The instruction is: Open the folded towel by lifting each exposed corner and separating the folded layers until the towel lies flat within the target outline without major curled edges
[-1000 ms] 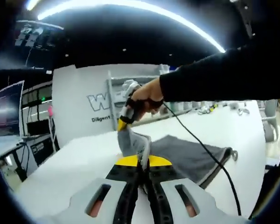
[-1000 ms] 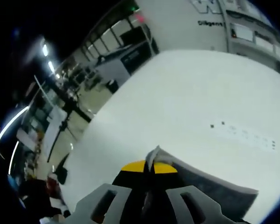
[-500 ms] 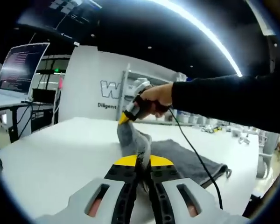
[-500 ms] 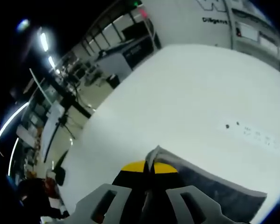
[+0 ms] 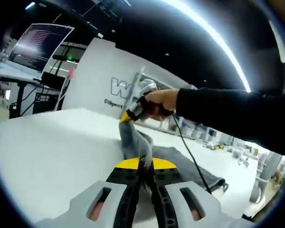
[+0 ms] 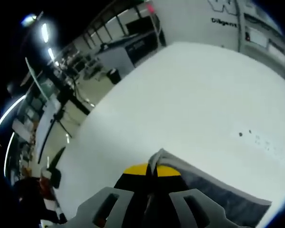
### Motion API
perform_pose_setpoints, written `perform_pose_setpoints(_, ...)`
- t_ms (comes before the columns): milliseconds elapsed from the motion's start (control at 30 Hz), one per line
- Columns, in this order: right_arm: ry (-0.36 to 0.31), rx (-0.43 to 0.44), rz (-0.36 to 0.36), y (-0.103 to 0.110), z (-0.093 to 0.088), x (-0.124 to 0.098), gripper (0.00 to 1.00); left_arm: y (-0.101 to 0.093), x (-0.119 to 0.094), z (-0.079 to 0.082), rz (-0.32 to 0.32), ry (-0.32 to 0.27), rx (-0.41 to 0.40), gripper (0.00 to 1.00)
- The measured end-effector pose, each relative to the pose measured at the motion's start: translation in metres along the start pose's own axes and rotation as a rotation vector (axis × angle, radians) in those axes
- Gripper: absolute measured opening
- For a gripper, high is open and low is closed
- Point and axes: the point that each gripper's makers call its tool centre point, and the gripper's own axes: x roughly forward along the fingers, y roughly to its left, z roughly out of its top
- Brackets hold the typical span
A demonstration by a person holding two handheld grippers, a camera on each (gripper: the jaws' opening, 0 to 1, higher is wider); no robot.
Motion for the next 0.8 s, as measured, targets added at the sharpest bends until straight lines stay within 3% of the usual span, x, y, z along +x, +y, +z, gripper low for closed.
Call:
perform_pose_setpoints(33,0.003,-0.001,-0.008,-0.002,0.002,0.003,0.00,0.000,-0.001,0.002,0.000,-0.006,-0.018,0.05)
perform_pose_setpoints(100,0.018,-0.008,-0.031,-0.004,-0.001,0.007,0.00,-0.002,-0.003,0.003,-0.025,-0.010,-0.129,0.04)
perform_pose_setpoints(300,0.041,-0.038,-0.048,0.005,-0.008,0.019,0.00,0.010,-0.007,0.002,-0.026,0.002,-0.210,0.03)
perform_pose_setpoints(333,0.044,-0.042,-0.048,0.006,-0.007,0.021,0.00,0.008,-0.008,0.002,-0.042,0.000,-0.259,0.03)
perform_pose_setpoints(800,0.078,-0.086,-0.070,0.023,-0.008,0.050,0.00,0.018,-0.014,0.002,-0.045,0.004,-0.356,0.03)
